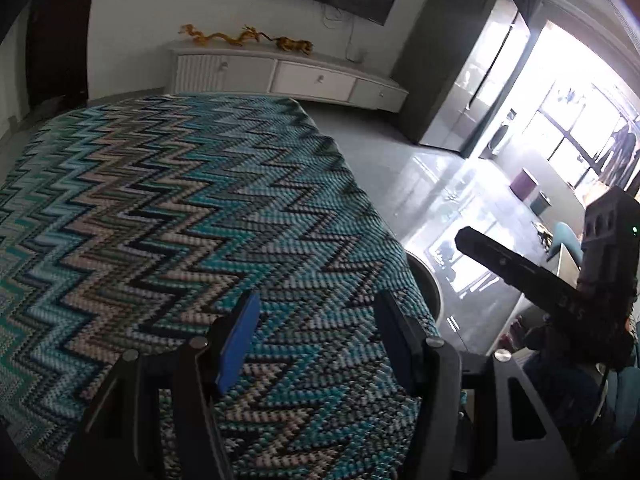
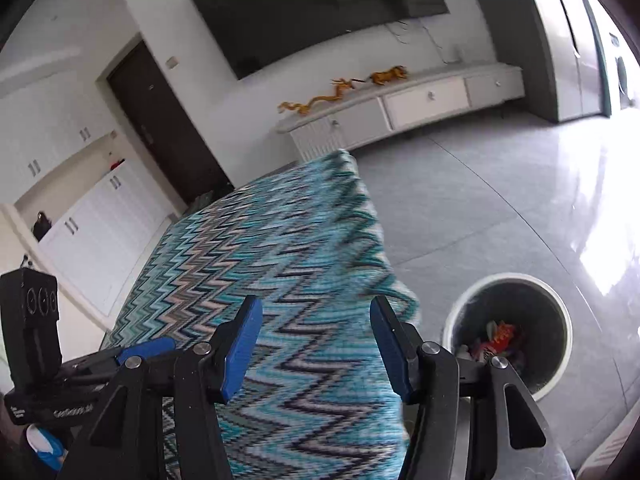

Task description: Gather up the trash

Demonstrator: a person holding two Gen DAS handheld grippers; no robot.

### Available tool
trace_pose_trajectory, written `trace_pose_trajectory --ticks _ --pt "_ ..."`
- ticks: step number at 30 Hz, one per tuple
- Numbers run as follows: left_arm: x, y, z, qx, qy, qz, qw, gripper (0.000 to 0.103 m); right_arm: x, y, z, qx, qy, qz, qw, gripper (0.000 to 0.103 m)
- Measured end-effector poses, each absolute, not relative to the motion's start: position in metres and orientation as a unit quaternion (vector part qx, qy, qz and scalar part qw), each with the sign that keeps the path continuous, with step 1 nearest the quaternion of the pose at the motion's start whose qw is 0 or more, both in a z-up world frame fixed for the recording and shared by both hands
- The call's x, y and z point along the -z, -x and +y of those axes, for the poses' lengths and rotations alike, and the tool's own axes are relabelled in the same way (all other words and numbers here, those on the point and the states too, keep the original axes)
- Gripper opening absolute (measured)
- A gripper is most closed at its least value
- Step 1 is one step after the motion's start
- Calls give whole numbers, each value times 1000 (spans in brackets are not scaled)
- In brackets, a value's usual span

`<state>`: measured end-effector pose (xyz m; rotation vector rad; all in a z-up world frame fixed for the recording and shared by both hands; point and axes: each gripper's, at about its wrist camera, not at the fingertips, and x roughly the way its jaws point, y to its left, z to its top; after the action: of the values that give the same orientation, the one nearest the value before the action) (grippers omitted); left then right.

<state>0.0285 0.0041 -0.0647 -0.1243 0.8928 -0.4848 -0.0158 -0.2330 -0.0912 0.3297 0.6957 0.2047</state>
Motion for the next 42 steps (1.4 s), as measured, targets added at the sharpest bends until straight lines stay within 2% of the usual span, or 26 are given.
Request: trace_pose_trajectory --ticks 7,12,14,16,27,31,39,42 --pt "40 -23 42 160 62 363 916 58 70 25 -180 -98 -104 306 941 63" --pt "25 -25 53 113 43 324 938 58 63 24 -161 -87 -78 283 952 72" --pt "22 -28 57 102 40 317 942 64 62 21 -157 -84 -70 278 954 75" --pt "21 -30 60 89 34 311 946 65 62 19 -153 -79 -61 273 957 78" --pt "21 -33 56 47 -4 298 953 65 76 10 -153 -17 -34 268 963 91" --pt "23 -35 54 27 -13 289 957 75 78 11 -167 28 -31 260 965 95" --pt "25 -41 42 32 -31 292 955 79 85 14 -194 72 -42 264 961 97" --pt "26 -42 34 33 -38 291 955 88 86 16 -200 77 -40 265 960 97"
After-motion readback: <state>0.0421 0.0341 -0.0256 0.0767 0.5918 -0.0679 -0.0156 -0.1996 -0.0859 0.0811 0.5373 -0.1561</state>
